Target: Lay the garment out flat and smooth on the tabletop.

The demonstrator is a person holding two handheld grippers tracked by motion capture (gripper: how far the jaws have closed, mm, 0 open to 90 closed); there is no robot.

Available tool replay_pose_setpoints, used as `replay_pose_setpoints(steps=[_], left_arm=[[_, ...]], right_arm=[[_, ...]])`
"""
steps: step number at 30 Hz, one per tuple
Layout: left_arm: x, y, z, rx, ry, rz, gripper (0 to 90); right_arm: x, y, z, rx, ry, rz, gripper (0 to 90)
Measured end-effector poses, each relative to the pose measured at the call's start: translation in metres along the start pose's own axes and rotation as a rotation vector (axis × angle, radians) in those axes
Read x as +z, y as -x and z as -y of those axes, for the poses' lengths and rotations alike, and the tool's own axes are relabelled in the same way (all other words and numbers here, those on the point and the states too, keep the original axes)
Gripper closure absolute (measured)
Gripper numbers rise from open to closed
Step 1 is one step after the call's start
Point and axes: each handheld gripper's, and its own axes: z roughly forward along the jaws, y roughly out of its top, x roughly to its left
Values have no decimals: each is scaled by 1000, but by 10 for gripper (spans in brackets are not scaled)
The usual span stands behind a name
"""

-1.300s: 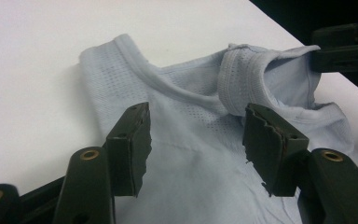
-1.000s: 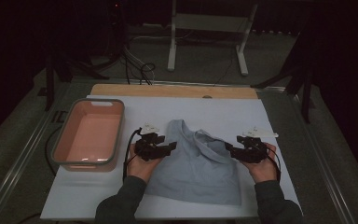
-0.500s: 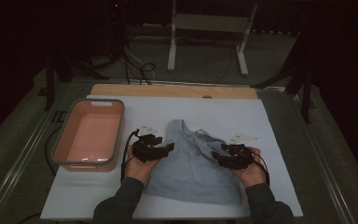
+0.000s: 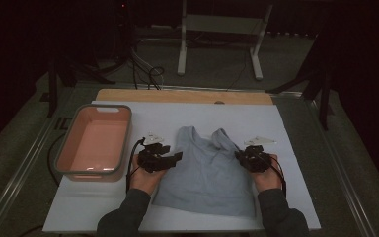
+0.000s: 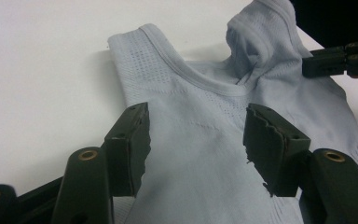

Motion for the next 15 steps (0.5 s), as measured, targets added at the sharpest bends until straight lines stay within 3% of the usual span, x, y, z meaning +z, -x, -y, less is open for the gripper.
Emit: replay_pose_setpoints(steps=[7, 11, 15], left_arm=[[0, -2, 2, -3, -9, -2, 427], [0, -3, 4, -5, -15, -5, 432], [1, -5, 6, -9, -21, -7, 432]], right_arm=[[-1, 16, 3, 87, 10, 74, 785], [-3, 19, 4, 82, -3, 28, 721], [-6, 17, 5, 62, 14, 12, 652]])
